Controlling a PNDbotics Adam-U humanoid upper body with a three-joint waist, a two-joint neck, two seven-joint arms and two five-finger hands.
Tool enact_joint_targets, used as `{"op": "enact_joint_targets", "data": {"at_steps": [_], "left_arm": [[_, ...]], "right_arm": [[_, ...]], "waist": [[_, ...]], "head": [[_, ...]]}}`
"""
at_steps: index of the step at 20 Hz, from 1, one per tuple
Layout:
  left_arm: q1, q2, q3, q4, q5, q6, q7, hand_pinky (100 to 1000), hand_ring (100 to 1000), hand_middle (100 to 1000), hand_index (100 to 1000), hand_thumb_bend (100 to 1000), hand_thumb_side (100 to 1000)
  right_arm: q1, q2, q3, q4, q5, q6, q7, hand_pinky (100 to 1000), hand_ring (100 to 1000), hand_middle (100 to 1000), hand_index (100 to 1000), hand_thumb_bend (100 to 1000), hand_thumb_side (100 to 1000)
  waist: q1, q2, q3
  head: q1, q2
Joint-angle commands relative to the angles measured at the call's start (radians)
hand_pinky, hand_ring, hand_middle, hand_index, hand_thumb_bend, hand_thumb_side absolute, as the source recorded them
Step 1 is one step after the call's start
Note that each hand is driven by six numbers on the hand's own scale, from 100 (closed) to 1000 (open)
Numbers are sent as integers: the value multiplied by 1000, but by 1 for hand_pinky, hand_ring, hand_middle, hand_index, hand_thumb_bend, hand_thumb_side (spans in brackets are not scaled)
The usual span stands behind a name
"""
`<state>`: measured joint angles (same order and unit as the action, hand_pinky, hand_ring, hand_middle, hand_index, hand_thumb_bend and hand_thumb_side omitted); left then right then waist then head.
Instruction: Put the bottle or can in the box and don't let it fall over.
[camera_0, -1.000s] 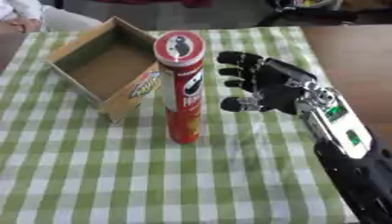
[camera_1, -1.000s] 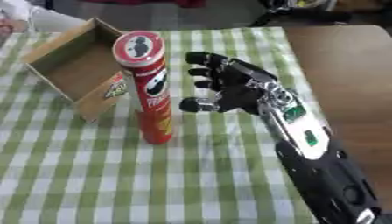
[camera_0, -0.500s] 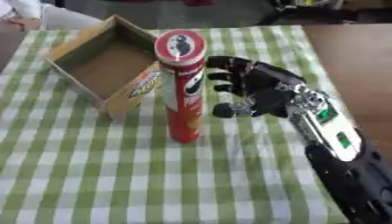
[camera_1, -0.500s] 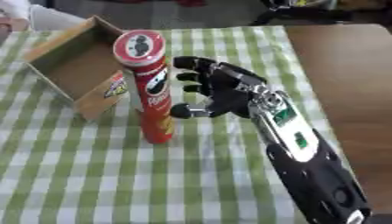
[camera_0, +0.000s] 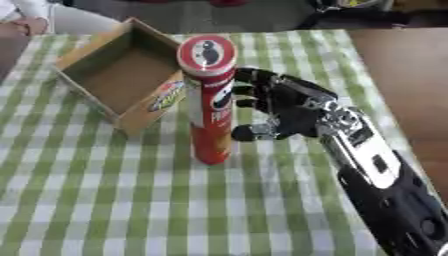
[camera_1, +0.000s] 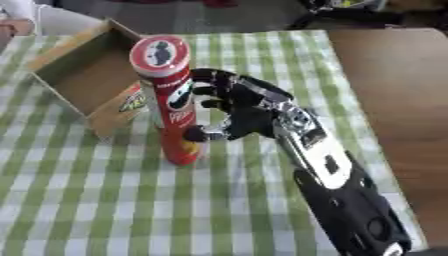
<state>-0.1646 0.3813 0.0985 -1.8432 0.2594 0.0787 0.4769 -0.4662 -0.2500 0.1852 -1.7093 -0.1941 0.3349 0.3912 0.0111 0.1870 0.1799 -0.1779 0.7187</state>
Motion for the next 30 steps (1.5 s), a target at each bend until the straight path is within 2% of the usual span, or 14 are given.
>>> {"op": "enact_joint_targets", "data": {"at_steps": [1,12,24,25,30], "left_arm": [[-12,12,2,-18,3,-2,-4,837,900,746,768,544,681],[-16,8,1,-18,5,-2,-6,838,900,746,767,541,681],[-20,4,0,-19,6,-2,-8,838,901,746,767,540,682],[-20,4,0,-19,7,-2,-8,838,901,746,767,540,682],[-21,1,-1,-19,8,-2,-9,838,901,745,767,538,683]], "right_arm": [[-21,9,-10,0,-1,-4,-6,972,1000,1000,946,669,100],[-56,43,4,19,-24,22,15,978,1000,1000,945,684,100],[-100,86,22,68,0,29,25,982,1000,1000,940,691,100],[-103,89,22,72,4,28,24,982,1000,1000,941,671,100],[-126,112,25,103,33,21,18,983,1000,1000,941,691,100]], "waist": [[4,-5,3],[6,2,9],[7,7,17],[8,8,17],[11,13,20]], "head": [[2,-12],[-3,-17],[-10,-29],[-10,-30],[-14,-34]]}}
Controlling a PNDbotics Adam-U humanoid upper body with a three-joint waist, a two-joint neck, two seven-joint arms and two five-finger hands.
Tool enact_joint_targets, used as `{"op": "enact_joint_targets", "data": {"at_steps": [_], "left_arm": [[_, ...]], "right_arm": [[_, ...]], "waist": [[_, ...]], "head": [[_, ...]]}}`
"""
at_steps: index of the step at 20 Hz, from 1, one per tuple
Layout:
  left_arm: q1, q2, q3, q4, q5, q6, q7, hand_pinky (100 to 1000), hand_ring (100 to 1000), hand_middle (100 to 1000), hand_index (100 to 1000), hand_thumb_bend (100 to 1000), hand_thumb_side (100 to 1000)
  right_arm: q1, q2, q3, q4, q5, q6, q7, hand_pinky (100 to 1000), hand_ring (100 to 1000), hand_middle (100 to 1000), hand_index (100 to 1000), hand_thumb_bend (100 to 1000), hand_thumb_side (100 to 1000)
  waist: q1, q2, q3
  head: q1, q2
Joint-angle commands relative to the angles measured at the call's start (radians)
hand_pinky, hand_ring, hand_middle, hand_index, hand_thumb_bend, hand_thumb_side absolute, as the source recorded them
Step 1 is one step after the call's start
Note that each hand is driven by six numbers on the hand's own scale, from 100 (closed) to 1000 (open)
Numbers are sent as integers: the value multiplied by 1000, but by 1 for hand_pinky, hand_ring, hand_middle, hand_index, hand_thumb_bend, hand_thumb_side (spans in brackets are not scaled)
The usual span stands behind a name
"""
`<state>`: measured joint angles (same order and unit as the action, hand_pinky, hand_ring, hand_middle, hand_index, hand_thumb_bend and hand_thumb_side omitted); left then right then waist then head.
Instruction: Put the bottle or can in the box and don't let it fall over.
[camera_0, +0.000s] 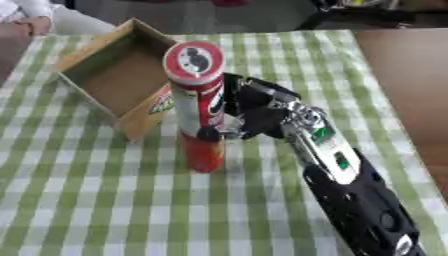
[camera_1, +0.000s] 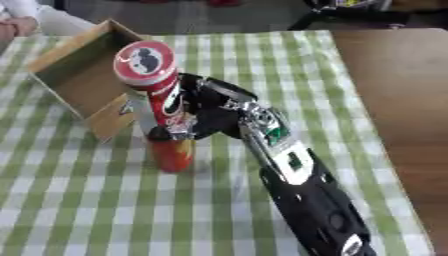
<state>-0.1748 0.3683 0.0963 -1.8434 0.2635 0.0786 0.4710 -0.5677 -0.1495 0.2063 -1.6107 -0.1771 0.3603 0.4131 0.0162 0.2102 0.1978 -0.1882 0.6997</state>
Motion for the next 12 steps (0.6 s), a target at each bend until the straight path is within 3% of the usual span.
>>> {"op": "enact_joint_targets", "data": {"at_steps": [1,12], "left_arm": [[-12,13,1,-19,5,-2,-4,838,901,745,766,538,683],[-17,11,0,-20,8,-1,-6,838,901,746,766,534,684]], "right_arm": [[-29,16,5,11,23,-8,-5,983,1000,1000,940,690,100],[-63,49,12,49,58,-24,-15,975,988,1000,911,670,100]], "waist": [[7,-9,3],[11,-3,8]], "head": [[-5,-17],[-6,-19]]}}
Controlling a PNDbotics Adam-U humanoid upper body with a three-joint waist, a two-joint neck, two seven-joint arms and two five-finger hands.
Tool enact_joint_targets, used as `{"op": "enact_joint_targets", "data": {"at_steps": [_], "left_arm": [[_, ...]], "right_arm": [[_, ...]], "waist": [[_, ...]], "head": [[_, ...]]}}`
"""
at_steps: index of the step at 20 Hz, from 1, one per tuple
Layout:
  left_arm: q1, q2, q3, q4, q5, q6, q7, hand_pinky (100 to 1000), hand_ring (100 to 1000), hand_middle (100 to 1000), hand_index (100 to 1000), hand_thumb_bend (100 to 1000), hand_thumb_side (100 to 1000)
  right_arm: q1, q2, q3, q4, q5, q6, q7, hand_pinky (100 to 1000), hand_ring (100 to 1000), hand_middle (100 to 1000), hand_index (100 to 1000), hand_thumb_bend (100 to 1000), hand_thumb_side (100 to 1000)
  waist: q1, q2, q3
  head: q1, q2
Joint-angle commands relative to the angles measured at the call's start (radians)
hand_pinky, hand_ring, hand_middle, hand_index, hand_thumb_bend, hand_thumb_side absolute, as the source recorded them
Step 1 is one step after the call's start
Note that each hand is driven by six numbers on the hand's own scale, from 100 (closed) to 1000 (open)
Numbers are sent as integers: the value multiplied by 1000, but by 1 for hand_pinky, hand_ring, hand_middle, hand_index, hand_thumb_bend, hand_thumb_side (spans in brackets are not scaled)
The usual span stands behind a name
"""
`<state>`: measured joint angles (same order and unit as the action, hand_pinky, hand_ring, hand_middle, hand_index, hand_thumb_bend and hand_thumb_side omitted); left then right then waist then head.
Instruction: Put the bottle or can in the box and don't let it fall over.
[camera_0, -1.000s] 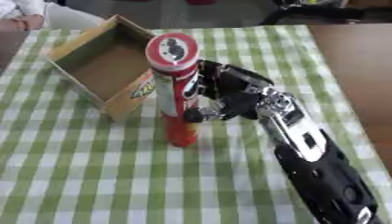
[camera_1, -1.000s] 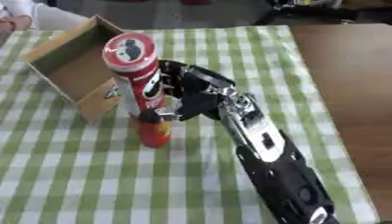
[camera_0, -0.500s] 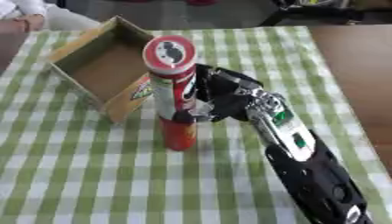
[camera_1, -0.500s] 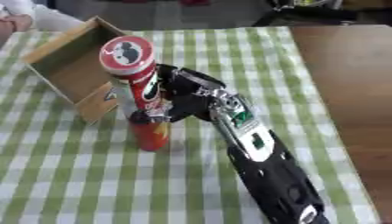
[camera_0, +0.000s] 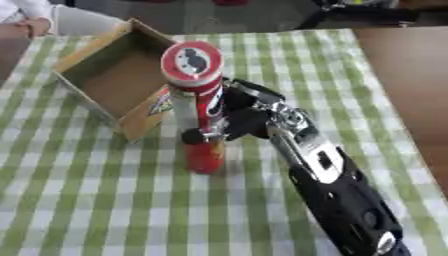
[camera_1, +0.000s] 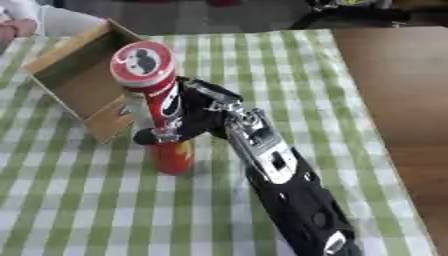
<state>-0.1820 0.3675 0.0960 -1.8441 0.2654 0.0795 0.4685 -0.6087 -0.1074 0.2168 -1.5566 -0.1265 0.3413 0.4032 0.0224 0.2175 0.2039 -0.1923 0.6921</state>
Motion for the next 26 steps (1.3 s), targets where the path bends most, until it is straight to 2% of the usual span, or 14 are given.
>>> {"op": "enact_joint_targets", "data": {"at_steps": [1,5,10,13,15,16,21,24,26], "left_arm": [[-9,12,0,-19,6,-2,-3,838,901,746,766,534,684],[-11,12,0,-20,7,-2,-4,838,901,746,766,533,684],[-12,12,0,-20,7,-2,-5,839,901,746,763,530,684],[-12,12,0,-20,8,-3,-5,839,901,746,763,529,683],[-12,12,0,-19,8,-3,-6,839,901,746,763,527,683],[-12,12,0,-19,8,-3,-6,840,901,746,762,527,683],[-12,11,0,-19,9,-3,-6,840,901,745,762,523,683],[-12,12,0,-19,9,-3,-7,840,901,745,762,518,682],[-12,12,0,-19,9,-3,-7,841,901,745,762,514,682]], "right_arm": [[-24,8,2,-4,7,-4,-11,974,969,1000,897,658,100],[-30,11,2,0,5,6,-37,1000,910,974,848,616,100],[-35,14,6,2,3,26,-61,1000,746,861,717,535,100],[-37,15,8,-2,10,26,-79,998,689,812,650,509,100],[-38,16,10,-4,21,21,-88,986,661,764,568,482,100],[-39,17,10,-3,23,20,-93,977,637,715,547,471,100],[-40,19,11,6,23,12,-117,944,580,633,455,437,100],[-39,19,11,5,32,5,-140,897,457,530,358,414,100],[-38,19,11,2,33,-1,-157,886,409,491,308,400,100]], "waist": [[5,-11,2],[5,-11,2],[5,-11,3],[4,-11,3],[4,-11,3],[4,-11,3],[3,-11,3],[4,-11,3],[4,-12,2]], "head": [[-2,-11],[-2,-11],[-2,-11],[-2,-12],[-2,-12],[-1,-11],[0,-9],[1,-9],[1,-9]]}}
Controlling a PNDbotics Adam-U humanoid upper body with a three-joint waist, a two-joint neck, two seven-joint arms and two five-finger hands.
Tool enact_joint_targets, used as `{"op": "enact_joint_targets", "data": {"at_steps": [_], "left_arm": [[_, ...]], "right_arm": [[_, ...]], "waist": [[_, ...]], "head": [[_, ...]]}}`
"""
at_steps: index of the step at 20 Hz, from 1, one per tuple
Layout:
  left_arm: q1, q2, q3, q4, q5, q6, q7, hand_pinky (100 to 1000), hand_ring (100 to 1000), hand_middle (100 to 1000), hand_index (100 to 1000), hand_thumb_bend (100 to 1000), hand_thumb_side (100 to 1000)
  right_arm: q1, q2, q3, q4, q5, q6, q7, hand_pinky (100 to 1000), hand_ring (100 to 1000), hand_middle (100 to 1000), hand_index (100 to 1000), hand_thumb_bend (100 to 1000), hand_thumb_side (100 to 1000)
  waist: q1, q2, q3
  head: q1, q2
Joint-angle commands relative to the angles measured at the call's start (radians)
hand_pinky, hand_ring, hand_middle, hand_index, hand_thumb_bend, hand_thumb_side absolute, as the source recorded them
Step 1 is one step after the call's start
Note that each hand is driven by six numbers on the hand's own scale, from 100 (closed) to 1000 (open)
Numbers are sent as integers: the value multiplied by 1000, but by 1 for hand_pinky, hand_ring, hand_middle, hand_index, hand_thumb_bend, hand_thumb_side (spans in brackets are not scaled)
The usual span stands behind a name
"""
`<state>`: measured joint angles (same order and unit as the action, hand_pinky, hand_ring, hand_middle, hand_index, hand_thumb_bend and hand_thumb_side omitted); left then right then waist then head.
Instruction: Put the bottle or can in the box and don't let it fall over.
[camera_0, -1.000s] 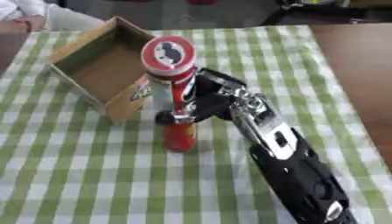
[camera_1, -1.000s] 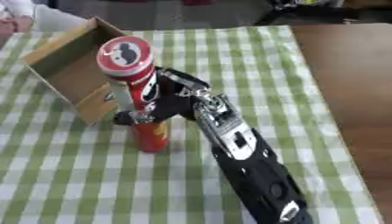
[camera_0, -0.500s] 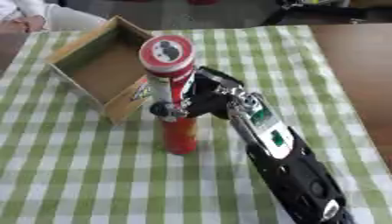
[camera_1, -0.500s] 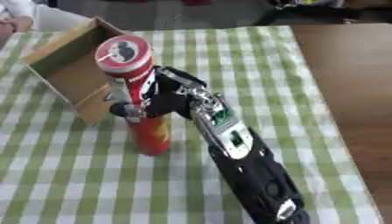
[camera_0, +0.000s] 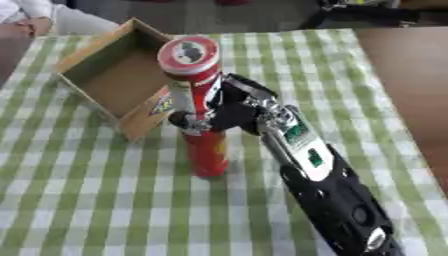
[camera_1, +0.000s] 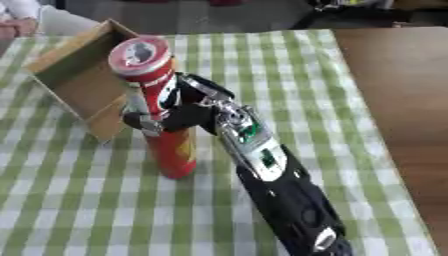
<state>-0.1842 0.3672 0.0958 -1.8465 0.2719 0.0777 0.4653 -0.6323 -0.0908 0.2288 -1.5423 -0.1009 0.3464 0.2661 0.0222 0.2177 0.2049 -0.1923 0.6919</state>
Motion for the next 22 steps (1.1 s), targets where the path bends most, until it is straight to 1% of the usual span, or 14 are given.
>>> {"op": "enact_joint_targets", "data": {"at_steps": [1,5,10,16,22], "left_arm": [[-10,12,0,-17,3,-1,-5,841,901,745,762,513,683],[-9,13,0,-17,3,-1,-6,841,901,745,763,514,684],[-8,15,1,-17,2,0,-7,842,902,746,763,517,683],[-6,17,2,-17,1,1,-7,842,902,746,763,516,683],[-8,17,1,-17,1,1,-9,842,902,746,763,514,683]], "right_arm": [[-15,2,0,-13,7,-7,-25,886,391,478,289,387,100],[-16,3,0,-14,-6,-9,-29,889,359,456,254,329,100],[-41,1,-3,-24,-27,-23,-39,889,353,453,246,304,100],[-141,-3,-20,-21,-41,-44,-68,884,352,453,246,287,100],[-262,4,-34,19,-47,-66,-102,878,349,451,245,272,100]], "waist": [[4,-12,0],[5,-13,-1],[5,-16,-2],[5,-20,0],[4,-17,5]], "head": [[2,-8],[2,-9],[2,-6],[3,-3],[1,-7]]}}
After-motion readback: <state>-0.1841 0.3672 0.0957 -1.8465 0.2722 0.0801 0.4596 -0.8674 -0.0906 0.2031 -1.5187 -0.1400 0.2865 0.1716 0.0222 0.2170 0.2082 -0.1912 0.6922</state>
